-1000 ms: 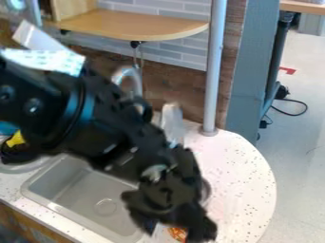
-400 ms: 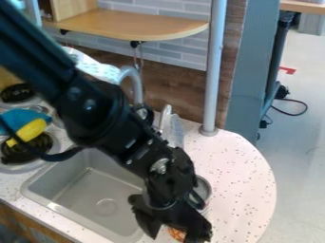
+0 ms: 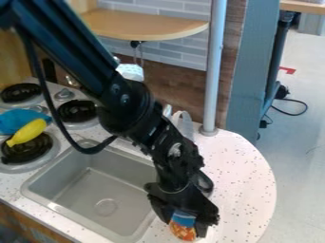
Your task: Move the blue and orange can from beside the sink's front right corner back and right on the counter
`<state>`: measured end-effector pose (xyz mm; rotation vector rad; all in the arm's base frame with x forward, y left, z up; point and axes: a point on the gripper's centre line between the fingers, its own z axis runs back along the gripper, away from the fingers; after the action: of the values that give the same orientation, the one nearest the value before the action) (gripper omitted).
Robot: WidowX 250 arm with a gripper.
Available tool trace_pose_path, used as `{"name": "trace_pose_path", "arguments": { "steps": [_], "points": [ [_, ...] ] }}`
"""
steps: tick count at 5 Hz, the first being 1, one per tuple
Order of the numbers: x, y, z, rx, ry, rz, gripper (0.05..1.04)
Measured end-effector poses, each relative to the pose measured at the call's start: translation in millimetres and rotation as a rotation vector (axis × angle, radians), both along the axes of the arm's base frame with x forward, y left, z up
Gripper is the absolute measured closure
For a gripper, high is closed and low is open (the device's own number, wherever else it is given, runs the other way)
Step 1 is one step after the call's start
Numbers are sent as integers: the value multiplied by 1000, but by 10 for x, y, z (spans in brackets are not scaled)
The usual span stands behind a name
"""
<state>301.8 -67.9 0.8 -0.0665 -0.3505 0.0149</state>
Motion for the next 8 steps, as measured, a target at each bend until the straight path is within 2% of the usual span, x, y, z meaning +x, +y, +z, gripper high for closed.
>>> {"name": "trace_pose_path", "arguments": {
  "steps": [2, 4, 5, 7, 8],
  "points": [
    [293, -84, 3, -18, -12, -48, 83],
    [680, -183, 158, -26, -69, -54, 83],
    [801, -204, 168, -26, -82, -49, 83],
    [858, -205, 175, -20, -81, -47, 83],
    [747, -181, 503, -39, -156, -39, 83]
  ]
}}
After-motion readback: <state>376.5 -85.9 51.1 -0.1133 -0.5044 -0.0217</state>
